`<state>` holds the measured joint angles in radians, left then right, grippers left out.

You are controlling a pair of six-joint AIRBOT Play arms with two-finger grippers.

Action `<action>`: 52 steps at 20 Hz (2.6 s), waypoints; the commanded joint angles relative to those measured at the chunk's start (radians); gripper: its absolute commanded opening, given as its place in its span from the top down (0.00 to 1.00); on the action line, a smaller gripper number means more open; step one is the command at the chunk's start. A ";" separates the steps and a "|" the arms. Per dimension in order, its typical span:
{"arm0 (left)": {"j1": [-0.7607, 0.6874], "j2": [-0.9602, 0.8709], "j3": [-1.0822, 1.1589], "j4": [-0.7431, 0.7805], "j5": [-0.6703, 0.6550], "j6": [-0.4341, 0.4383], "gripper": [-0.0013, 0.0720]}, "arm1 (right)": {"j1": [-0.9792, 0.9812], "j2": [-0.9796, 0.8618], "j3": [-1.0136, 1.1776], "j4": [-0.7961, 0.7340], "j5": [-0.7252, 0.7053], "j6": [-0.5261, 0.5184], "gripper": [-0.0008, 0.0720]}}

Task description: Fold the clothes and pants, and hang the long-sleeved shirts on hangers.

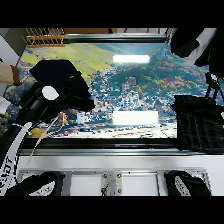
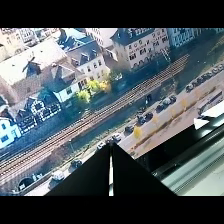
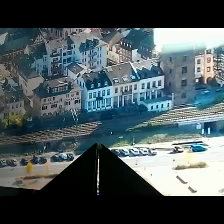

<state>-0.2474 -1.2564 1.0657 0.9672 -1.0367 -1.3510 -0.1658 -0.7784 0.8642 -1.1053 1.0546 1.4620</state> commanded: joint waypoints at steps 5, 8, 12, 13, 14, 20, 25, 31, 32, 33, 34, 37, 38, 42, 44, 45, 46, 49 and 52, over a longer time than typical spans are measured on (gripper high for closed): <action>0.000 0.000 0.001 0.000 0.000 0.000 0.98 | 0.001 0.001 0.000 0.000 0.000 0.000 0.96; 0.000 0.000 0.001 -0.002 0.003 0.000 0.98 | 0.001 0.001 0.000 0.000 0.000 0.000 0.96; 0.061 0.000 0.056 0.158 0.035 -0.003 0.04 | 0.001 0.001 0.000 0.000 0.000 0.000 0.96; 0.099 0.000 0.089 0.242 0.048 -0.036 0.04 | 0.001 0.001 0.000 0.000 0.000 0.000 0.96; 0.150 0.000 0.127 0.350 0.067 -0.089 0.04 | 0.001 0.001 0.000 0.000 0.000 0.000 0.96; 0.418 -0.122 0.219 0.575 0.204 -0.240 0.04 | 0.001 0.001 0.000 0.000 0.000 0.000 0.96; 0.454 -0.352 0.234 0.563 0.235 -0.247 0.04 | 0.001 0.001 0.000 0.000 0.000 0.000 0.96; 0.447 -0.465 0.235 0.391 0.273 -0.247 0.63 | 0.001 0.001 0.000 0.000 0.000 0.000 0.96; 0.443 -0.460 0.237 0.362 0.257 -0.245 0.97 | 0.001 0.001 0.000 0.000 0.000 0.000 0.96; 0.434 -0.447 0.245 0.325 0.236 -0.243 0.98 | 0.001 0.001 0.000 0.000 0.000 0.000 0.96; 0.415 -0.427 0.253 0.283 0.216 -0.237 0.98 | 0.001 0.001 0.000 0.000 0.000 0.000 0.96; 0.281 -0.330 0.285 0.130 0.134 -0.169 0.98 | 0.001 0.001 0.000 0.000 0.000 0.000 0.96; 0.212 -0.298 0.296 0.092 0.103 -0.165 0.98 | 0.001 0.001 0.000 0.000 0.000 0.000 0.96; -0.110 -0.205 0.304 0.069 0.076 -0.165 0.98 | 0.001 0.001 0.000 0.001 0.000 0.000 0.96; -0.276 -0.195 0.304 0.069 0.101 -0.165 0.98 | 0.001 0.001 0.000 0.003 0.000 0.000 0.96; -0.352 -0.199 0.304 0.076 0.134 -0.165 0.98 | 0.001 0.001 0.000 0.004 0.000 0.000 0.96; -0.418 -0.207 0.305 0.089 0.179 -0.166 0.98 | 0.001 0.001 0.000 0.003 0.000 0.000 0.96; -0.508 -0.239 0.305 0.084 0.288 -0.204 0.77 | 0.001 0.001 0.000 0.004 0.000 0.000 0.96; -0.458 -0.235 0.306 0.087 0.279 -0.238 0.02 | 0.001 0.001 0.000 0.005 0.001 0.000 0.96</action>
<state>-0.6975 -1.4895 1.3697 1.0500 -0.7910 -1.5551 -0.1658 -0.7784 0.8642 -1.1023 1.0546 1.4620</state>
